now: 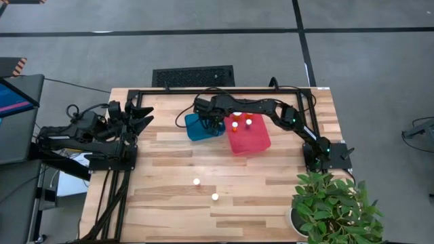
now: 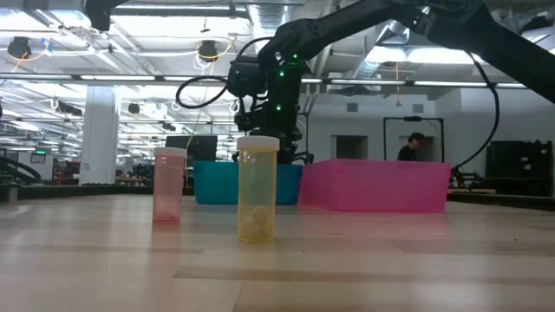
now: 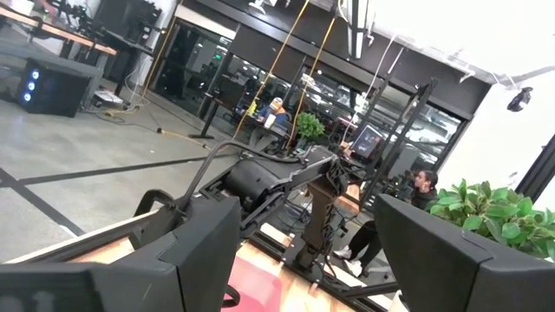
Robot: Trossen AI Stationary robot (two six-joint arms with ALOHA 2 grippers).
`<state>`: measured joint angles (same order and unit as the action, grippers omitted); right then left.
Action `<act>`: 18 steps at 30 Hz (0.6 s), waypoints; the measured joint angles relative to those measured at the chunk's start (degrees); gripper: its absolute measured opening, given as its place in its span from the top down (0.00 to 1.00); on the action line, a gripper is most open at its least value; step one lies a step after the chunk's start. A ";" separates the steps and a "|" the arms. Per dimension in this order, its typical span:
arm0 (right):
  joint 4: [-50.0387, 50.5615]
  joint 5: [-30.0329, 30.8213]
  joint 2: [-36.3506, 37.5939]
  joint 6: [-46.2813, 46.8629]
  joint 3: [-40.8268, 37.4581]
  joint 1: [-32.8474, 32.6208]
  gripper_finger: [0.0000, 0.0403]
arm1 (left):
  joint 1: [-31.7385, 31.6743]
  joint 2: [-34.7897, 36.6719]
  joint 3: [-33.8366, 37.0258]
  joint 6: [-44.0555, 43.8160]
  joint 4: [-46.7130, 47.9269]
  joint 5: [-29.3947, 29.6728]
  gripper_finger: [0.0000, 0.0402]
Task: Pick and place medicine bottles into bin by pill shape (circle, oval)
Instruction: Put the orange pill bottle into the blue bin, then put the yellow pill bottle into the blue bin
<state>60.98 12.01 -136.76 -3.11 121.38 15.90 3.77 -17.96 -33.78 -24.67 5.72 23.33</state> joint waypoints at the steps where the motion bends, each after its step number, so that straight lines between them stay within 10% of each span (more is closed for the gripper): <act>1: -0.10 -0.46 0.08 0.04 0.00 0.00 0.42 | 0.00 0.00 0.00 -0.02 0.00 0.00 0.35; 18: 6.35 -3.04 0.19 -0.65 9.40 0.52 0.40 | -0.01 0.00 0.00 0.00 0.02 -0.02 0.35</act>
<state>67.33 8.97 -136.57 -3.76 130.78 16.42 3.76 -17.96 -33.78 -24.67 5.74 23.31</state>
